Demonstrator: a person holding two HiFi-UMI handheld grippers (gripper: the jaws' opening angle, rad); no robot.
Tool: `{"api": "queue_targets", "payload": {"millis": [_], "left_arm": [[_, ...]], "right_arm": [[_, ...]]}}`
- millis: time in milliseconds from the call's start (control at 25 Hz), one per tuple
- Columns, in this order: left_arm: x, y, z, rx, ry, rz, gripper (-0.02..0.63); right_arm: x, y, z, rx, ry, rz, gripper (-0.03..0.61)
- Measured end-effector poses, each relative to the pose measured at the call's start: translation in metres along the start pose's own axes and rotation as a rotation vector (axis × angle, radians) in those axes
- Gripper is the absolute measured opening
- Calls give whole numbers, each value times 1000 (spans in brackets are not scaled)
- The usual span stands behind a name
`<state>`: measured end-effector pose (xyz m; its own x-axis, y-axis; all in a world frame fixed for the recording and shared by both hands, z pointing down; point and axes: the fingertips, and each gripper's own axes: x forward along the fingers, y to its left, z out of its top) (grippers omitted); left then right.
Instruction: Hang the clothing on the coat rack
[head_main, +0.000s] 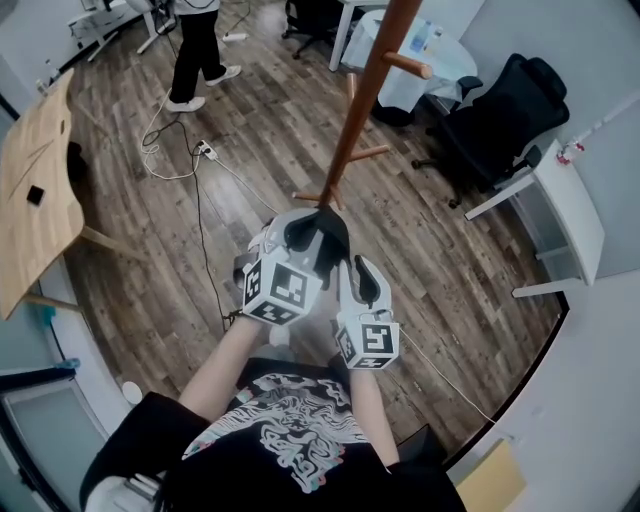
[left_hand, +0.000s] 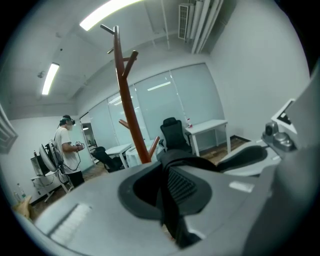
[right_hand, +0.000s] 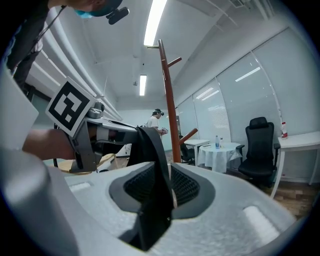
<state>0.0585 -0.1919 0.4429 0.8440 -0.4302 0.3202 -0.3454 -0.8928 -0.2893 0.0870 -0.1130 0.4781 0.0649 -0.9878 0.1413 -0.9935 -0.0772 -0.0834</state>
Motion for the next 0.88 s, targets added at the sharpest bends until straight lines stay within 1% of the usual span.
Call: {"api": "queue_targets", "payload": {"millis": [160, 240, 400, 680, 720, 760, 800, 840, 880], "left_arm": [[3, 2, 2, -6, -13, -20, 8], [4, 0, 2, -1, -12, -28, 9], [4, -6, 2, 0, -8, -40, 9], [9, -6, 4, 0, 6, -32, 9], [9, -4, 4, -1, 10, -26, 9], [9, -3, 4, -2, 13, -21, 9], [9, -2, 4, -1, 16, -16, 9], [9, -2, 3, -1, 19, -13, 9], [9, -3, 2, -1, 22, -11, 9]], "right_arm": [[4, 1, -7, -11, 22, -14, 98], [5, 0, -9, -11, 38, -15, 120], [13, -2, -13, -37, 72, -12, 136], [31, -13, -32, -50, 151, 40, 129], [33, -15, -33, -53, 158, 38, 125], [35, -18, -33, -62, 161, 33, 78], [37, -19, -33, -73, 162, 29, 44], [39, -21, -32, -85, 161, 27, 25], [40, -22, -31, -94, 161, 25, 21]]}}
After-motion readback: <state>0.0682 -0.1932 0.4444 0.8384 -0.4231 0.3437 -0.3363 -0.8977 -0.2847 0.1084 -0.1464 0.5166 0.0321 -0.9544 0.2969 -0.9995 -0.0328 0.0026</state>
